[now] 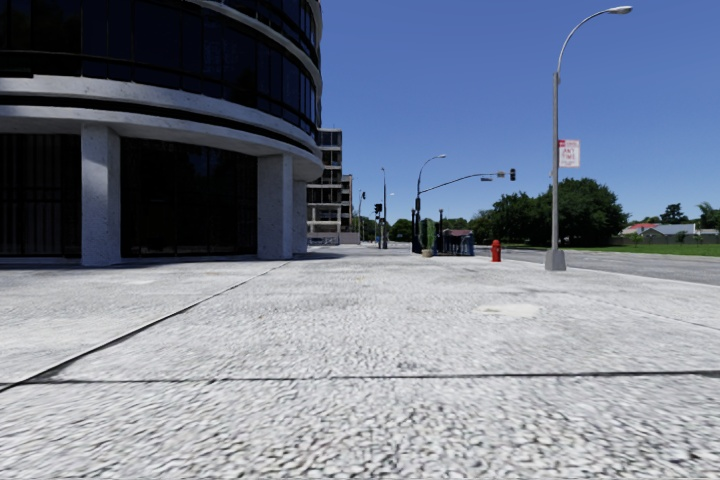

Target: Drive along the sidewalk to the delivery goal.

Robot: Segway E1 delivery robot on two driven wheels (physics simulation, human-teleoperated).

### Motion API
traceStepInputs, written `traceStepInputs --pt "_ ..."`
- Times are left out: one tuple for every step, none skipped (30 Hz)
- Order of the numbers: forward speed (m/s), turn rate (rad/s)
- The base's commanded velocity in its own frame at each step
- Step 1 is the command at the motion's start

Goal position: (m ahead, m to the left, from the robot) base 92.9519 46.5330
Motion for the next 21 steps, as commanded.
traceStepInputs --pt "1.38 0.0" --pt "1.38 0.0" --pt "1.38 0.0" --pt "1.38 0.0" --pt "1.38 0.0" --pt "1.38 0.0" --pt "1.38 0.0" --pt "1.38 0.0" --pt "1.38 0.0" --pt "1.38 0.0" --pt "1.38 0.0" --pt "1.38 0.0" --pt "1.38 0.0" --pt "1.38 0.0" --pt "1.38 0.0" --pt "1.38 0.0" --pt "1.38 0.0" --pt "1.38 0.0" --pt "1.39 0.0" --pt "1.39 0.0" --pt "1.39 0.0"
